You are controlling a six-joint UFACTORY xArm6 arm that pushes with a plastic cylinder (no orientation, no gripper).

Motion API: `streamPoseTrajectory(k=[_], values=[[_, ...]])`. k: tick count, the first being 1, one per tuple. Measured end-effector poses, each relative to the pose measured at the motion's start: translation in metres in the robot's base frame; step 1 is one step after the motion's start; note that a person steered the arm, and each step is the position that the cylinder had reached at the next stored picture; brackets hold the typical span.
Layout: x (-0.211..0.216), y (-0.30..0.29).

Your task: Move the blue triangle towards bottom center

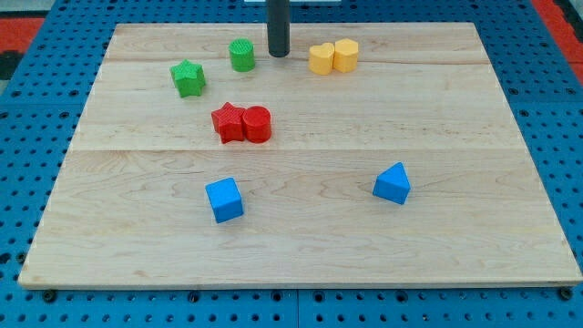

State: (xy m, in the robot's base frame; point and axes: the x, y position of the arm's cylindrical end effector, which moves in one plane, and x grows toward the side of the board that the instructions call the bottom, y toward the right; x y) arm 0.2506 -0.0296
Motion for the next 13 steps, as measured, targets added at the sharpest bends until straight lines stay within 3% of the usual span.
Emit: streamPoseTrajectory(k=[1, 3, 5, 6, 7, 8, 9, 10, 12, 13], values=[[-0.006, -0.026], [0.032, -0.088], [0.071, 0.019], [0.095, 0.015], [0.121, 0.102], [0.204, 0.172], [0.219, 0.206], [0.216, 0.207], [0.259, 0.198], [0.246, 0.129]])
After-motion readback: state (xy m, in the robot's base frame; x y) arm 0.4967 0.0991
